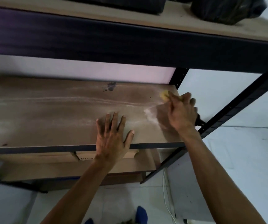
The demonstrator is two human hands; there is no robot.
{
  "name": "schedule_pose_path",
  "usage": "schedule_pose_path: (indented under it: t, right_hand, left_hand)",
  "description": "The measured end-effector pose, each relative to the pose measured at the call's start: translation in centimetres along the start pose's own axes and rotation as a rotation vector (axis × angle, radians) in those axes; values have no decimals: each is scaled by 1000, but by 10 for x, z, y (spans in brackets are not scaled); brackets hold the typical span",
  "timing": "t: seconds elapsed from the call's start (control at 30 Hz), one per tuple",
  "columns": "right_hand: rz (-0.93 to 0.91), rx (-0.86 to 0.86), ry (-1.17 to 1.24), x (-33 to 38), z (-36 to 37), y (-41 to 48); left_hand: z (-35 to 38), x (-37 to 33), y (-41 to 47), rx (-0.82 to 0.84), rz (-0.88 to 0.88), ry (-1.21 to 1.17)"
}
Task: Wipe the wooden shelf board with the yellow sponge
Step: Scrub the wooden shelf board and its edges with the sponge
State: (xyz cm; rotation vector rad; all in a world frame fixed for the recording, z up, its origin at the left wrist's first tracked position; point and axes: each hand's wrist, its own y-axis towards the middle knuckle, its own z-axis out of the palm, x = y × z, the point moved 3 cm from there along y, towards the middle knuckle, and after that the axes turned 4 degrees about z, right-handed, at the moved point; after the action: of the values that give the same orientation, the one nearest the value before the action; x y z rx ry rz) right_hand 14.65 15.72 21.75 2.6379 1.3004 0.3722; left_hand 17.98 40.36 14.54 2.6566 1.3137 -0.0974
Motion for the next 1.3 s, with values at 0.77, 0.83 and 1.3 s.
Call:
schedule_pose_path:
  t: [0.77, 0.83, 1.3]
  right_hand:
    - [52, 213, -11, -16, 38, -4]
    - [-26, 243, -9, -5, 41, -16]
    - [2, 254, -14, -26, 37, -10]
  left_hand:
    - [-1, 3, 0, -45, -8, 21]
    - [0, 3, 1, -56, -14, 21]
    - [2, 4, -1, -77, -15, -24]
